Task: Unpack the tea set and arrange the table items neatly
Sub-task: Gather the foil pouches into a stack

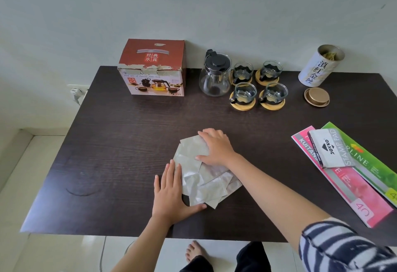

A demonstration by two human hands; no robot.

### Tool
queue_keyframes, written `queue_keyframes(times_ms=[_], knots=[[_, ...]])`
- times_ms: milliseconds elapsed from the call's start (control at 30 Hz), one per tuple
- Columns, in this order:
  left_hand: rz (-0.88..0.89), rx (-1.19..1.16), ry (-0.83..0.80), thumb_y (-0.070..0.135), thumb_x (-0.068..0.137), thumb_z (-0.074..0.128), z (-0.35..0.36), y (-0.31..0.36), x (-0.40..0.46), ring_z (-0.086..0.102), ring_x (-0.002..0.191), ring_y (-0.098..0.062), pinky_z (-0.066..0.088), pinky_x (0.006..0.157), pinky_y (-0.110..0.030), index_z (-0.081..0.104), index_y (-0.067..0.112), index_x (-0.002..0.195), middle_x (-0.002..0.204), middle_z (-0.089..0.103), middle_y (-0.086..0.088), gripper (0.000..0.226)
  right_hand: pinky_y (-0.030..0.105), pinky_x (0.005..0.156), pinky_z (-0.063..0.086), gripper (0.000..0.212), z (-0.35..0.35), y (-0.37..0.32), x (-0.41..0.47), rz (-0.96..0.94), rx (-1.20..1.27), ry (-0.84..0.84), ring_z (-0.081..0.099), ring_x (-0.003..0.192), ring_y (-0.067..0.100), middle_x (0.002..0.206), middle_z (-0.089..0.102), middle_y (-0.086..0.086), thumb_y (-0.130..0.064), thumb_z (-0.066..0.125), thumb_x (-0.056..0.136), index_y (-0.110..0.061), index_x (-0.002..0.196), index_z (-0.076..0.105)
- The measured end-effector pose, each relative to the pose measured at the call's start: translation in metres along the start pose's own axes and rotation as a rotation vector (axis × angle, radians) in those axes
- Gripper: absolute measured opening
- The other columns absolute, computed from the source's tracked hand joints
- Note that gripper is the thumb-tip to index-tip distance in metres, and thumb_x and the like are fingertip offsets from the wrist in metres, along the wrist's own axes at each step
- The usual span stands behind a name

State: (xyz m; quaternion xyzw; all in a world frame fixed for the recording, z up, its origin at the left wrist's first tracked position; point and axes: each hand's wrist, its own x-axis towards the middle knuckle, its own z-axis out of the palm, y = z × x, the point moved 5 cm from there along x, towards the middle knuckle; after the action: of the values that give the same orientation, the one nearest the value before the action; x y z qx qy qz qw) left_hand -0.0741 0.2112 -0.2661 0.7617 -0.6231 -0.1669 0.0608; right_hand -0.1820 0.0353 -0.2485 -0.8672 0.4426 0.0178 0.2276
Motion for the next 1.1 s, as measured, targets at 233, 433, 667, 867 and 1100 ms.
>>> queue_keyframes(times_ms=[233,433,667,867,1100], knots=[[-0.013,-0.001,0.013,0.097,0.056,0.037,0.001,0.000,0.001,0.009,0.146,-0.023,0.020,0.113,-0.056,0.019,0.006,0.150,0.159,0.012,-0.009,0.132,0.041,0.103,0.037,0.056,0.009,-0.001,-0.040,-0.011,0.304,0.212,0.039,0.122,0.019,0.131,0.047,0.000,-0.037,0.062,0.086,-0.017,0.137,0.047],[-0.010,-0.002,0.032,0.097,0.058,0.034,-0.001,0.000,0.001,0.005,0.147,-0.024,0.011,0.114,-0.054,0.018,0.011,0.150,0.160,0.008,-0.008,0.127,0.052,0.113,0.025,0.050,-0.003,0.032,-0.080,0.233,0.362,0.515,0.035,0.135,0.021,0.143,0.046,0.004,-0.041,0.049,0.089,-0.017,0.133,0.052],[-0.003,-0.002,0.044,0.093,0.064,0.032,0.000,-0.001,0.001,0.005,0.147,-0.024,0.011,0.114,-0.053,0.019,0.011,0.150,0.160,0.008,-0.007,0.120,0.052,0.116,-0.001,0.049,0.033,0.034,-0.105,0.224,0.317,0.318,0.013,0.147,0.017,0.156,0.025,-0.001,-0.033,0.053,0.095,-0.020,0.140,0.043],[0.002,-0.001,0.035,0.092,0.066,0.033,0.002,-0.002,0.001,0.001,0.147,-0.021,0.012,0.115,-0.053,0.012,0.010,0.151,0.160,0.006,-0.005,0.120,0.036,0.118,0.004,0.045,0.040,0.005,-0.115,0.158,0.527,0.358,0.022,0.142,0.009,0.148,0.034,-0.007,-0.020,0.058,0.092,-0.019,0.136,0.046],[0.006,-0.016,0.057,0.088,0.069,0.029,0.000,-0.001,0.000,-0.004,0.147,-0.019,0.002,0.116,-0.049,0.007,0.014,0.152,0.160,0.001,-0.003,0.114,0.017,0.093,0.036,0.051,0.028,0.012,-0.120,0.236,0.494,0.479,0.042,0.119,0.010,0.126,0.047,-0.003,-0.005,0.067,0.080,-0.015,0.128,0.052]])
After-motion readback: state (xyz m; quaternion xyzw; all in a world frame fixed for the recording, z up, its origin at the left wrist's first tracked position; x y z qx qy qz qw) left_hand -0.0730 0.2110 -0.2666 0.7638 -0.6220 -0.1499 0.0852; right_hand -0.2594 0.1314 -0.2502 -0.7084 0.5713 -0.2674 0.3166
